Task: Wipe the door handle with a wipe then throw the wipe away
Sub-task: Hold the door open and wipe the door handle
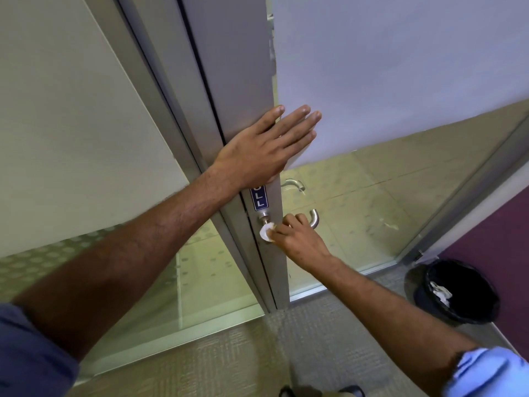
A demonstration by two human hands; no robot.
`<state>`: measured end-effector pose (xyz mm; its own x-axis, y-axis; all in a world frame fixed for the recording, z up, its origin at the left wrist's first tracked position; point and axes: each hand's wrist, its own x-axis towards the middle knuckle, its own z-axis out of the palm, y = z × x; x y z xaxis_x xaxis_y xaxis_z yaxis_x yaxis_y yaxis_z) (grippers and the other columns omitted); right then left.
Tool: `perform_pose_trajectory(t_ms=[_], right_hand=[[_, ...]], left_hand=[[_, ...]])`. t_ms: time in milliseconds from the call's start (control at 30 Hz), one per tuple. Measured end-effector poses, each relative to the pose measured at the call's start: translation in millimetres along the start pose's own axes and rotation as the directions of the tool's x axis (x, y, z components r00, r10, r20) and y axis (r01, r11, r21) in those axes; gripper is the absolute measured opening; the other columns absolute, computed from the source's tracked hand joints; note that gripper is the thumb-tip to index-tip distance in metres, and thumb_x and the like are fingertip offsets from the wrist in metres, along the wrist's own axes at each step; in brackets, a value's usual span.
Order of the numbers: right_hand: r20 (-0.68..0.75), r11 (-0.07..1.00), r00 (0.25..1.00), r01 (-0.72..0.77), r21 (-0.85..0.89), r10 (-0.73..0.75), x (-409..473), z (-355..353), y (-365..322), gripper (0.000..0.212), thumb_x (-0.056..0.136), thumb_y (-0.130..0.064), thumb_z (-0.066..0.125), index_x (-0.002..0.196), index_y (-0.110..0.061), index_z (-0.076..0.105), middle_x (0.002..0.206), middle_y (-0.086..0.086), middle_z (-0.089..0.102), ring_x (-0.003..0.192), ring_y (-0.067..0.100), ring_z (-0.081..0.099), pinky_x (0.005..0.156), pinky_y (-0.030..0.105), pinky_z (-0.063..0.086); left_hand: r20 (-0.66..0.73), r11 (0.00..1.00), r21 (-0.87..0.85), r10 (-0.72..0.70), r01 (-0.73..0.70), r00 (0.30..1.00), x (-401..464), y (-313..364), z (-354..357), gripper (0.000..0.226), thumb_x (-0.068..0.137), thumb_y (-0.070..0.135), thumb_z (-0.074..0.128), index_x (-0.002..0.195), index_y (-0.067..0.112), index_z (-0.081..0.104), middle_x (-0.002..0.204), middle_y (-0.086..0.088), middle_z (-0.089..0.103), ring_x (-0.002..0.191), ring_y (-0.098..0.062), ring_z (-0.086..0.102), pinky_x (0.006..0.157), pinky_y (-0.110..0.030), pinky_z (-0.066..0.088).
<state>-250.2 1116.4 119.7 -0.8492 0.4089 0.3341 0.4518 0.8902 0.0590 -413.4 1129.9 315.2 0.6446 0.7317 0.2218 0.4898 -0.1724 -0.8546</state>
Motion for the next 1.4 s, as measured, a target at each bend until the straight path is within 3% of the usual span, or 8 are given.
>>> perform_pose_trajectory(t_ms=[267, 400, 467, 567, 733, 933, 1067, 1400], right_hand=[[-0.053, 0.981, 0.992, 0.109, -0.160, -0.119, -38.3, -2.9, 65.2, 0.035, 0.079, -0.011, 0.075, 0.113, -0.014, 0.069, 0.109, 0.005, 0.071, 0.105, 0.036, 0.058, 0.082, 0.045, 0.039], [-0.187, 0.955, 0.943, -0.246, 0.168, 0.276, -49.8, -1.5, 81.4, 0.018, 0.083, -0.010, 0.076, 0.101, -0.012, 0.076, 0.114, 0.008, 0.072, 0.096, 0.035, 0.059, 0.070, 0.036, 0.053], [-0.185, 0.790, 0.831, -0.394, 0.470, 0.524, -46.7, -1.5, 84.9, 0.013, 0.086, -0.009, 0.074, 0.098, -0.008, 0.078, 0.112, 0.010, 0.073, 0.097, 0.031, 0.064, 0.078, 0.028, 0.051], [0.144, 0.376, 0.756, -0.470, 0.799, 0.639, -28.5, -10.2, 87.5, 0.013, 0.090, -0.016, 0.070, 0.096, -0.021, 0.080, 0.091, -0.009, 0.077, 0.089, 0.004, 0.071, 0.076, 0.012, 0.050], [0.426, 0.045, 0.728, -0.529, 0.848, 0.538, -18.7, -1.3, 104.5, 0.017, 0.092, -0.019, 0.064, 0.088, -0.011, 0.079, 0.081, 0.001, 0.074, 0.076, 0.008, 0.064, 0.076, 0.023, 0.053], [0.575, -0.525, 0.607, -0.285, 0.802, 0.548, -31.7, 32.7, 86.4, 0.023, 0.094, -0.005, 0.053, 0.103, 0.008, 0.071, 0.094, 0.017, 0.074, 0.088, 0.027, 0.069, 0.084, 0.035, 0.055], [0.647, -0.749, 0.493, 0.015, 0.662, 0.582, -36.3, 43.9, 60.0, 0.024, 0.099, -0.008, 0.054, 0.113, 0.003, 0.069, 0.110, 0.018, 0.074, 0.103, 0.027, 0.071, 0.082, 0.029, 0.059], [0.746, -0.958, 0.616, 0.268, 0.105, 0.254, 14.6, 41.9, -50.8, 0.024, 0.091, 0.011, 0.048, 0.112, 0.013, 0.061, 0.104, 0.025, 0.071, 0.091, 0.026, 0.074, 0.090, 0.034, 0.053]], left_hand=[[-0.002, 1.000, -0.020, 0.001, -0.001, 1.000, 1.6, 0.0, -0.8, 0.073, 0.103, 0.030, 0.042, 0.168, 0.011, 0.016, 0.176, -0.016, 0.004, 0.162, -0.033, 0.009, 0.129, -0.050, 0.013], [-0.001, 1.000, -0.021, 0.005, -0.005, 1.000, 1.7, 1.4, 0.9, 0.071, 0.104, 0.032, 0.036, 0.168, 0.012, 0.015, 0.176, -0.016, 0.003, 0.162, -0.033, 0.008, 0.129, -0.050, 0.012], [-0.006, 1.000, -0.014, 0.003, -0.003, 1.000, 1.7, 0.9, 2.2, 0.071, 0.104, 0.032, 0.035, 0.168, 0.011, 0.015, 0.175, -0.016, 0.003, 0.162, -0.034, 0.008, 0.129, -0.051, 0.011], [-0.016, 1.000, -0.007, 0.003, -0.003, 1.000, 2.0, 0.4, 1.6, 0.069, 0.104, 0.030, 0.034, 0.168, 0.011, 0.016, 0.176, -0.016, 0.004, 0.162, -0.033, 0.009, 0.129, -0.051, 0.014], [-0.022, 1.000, -0.006, -0.004, 0.004, 1.000, 1.5, 0.2, 1.6, 0.072, 0.104, 0.030, 0.041, 0.168, 0.012, 0.017, 0.176, -0.015, 0.005, 0.162, -0.033, 0.010, 0.129, -0.051, 0.015], [-0.020, 1.000, -0.008, -0.005, 0.005, 1.000, 1.9, 2.3, 0.4, 0.075, 0.102, 0.032, 0.046, 0.168, 0.011, 0.017, 0.175, -0.016, 0.006, 0.162, -0.033, 0.010, 0.129, -0.051, 0.014], [-0.026, 1.000, -0.004, 0.000, -0.001, 1.000, 2.6, 1.2, 0.9, 0.072, 0.103, 0.031, 0.043, 0.168, 0.011, 0.018, 0.175, -0.016, 0.007, 0.162, -0.033, 0.012, 0.129, -0.051, 0.014], [-0.025, 1.000, -0.005, -0.015, 0.015, 1.000, 2.6, 2.9, 4.1, 0.069, 0.105, 0.029, 0.039, 0.168, 0.011, 0.018, 0.175, -0.015, 0.009, 0.161, -0.033, 0.013, 0.128, -0.051, 0.010]])
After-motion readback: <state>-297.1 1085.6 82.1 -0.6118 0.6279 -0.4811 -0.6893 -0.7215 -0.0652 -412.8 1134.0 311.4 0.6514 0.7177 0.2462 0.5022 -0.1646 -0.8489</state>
